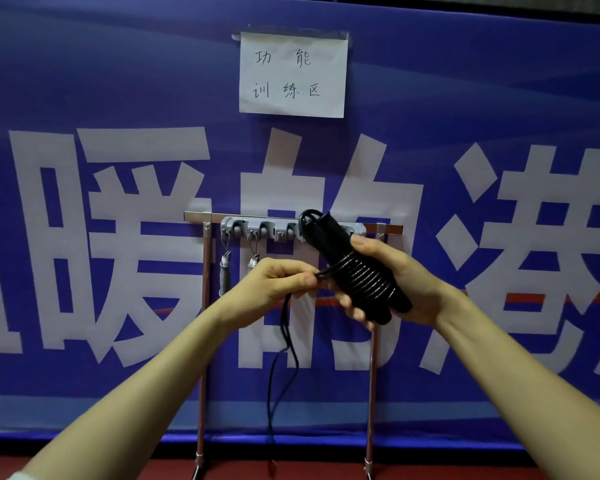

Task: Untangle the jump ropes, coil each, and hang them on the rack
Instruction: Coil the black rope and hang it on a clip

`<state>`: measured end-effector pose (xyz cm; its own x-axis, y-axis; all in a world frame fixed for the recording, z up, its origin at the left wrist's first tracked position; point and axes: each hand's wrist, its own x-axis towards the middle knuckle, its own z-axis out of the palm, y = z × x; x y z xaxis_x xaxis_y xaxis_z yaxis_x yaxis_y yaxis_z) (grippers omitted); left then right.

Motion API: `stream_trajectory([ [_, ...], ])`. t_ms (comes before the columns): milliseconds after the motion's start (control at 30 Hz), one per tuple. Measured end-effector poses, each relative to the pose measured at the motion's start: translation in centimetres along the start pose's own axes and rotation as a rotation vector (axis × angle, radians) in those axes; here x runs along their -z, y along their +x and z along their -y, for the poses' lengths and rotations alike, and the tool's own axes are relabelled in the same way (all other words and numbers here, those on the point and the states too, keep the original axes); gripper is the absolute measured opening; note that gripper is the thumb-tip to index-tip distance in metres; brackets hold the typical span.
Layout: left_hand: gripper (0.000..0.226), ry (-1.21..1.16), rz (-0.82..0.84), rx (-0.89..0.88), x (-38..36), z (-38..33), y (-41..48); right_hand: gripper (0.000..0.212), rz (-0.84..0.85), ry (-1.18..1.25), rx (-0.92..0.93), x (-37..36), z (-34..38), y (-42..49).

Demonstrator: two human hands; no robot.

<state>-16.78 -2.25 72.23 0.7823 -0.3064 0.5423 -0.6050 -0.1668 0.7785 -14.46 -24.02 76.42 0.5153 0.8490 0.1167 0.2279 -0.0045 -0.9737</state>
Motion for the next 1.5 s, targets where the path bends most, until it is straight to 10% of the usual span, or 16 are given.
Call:
stream_trajectory([
  [433, 0.016, 0.358, 0.290, -0.150, 2.7, -4.3, 2.4, 0.056, 0.648, 0.225, -0.376, 0.6, -0.9, 1.6],
  [667, 0.016, 0.742, 0.311, -0.156, 2.2, -5.1, 3.1, 0.051, 0.277, -0.291, -0.562, -0.2, 0.0, 1.4],
  [867, 0.012, 1.070, 0.015, -0.247, 1.1, -4.8, 2.8, 0.026, -0.283, -0.867, -0.110, 0.0, -1.5, 2.3],
  [1133, 0.045, 0.140, -0.099, 0.386, -1.0, -3.0, 1.2, 0.055, -0.745, -1.731, 0.116, -0.1, -2.2, 2.7],
  [1367, 0.025, -0.348, -0.107, 0.447, -1.3, -2.8, 1.5, 0.055, -0.820, -1.838, 0.179, 0.3, -1.9, 2.9],
  [1500, 0.015, -0.330, -0.192, 0.339, -1.4, -2.5, 1.6, 0.047, -0.780, -1.486, 0.230, 0.3, -1.1, 2.7],
])
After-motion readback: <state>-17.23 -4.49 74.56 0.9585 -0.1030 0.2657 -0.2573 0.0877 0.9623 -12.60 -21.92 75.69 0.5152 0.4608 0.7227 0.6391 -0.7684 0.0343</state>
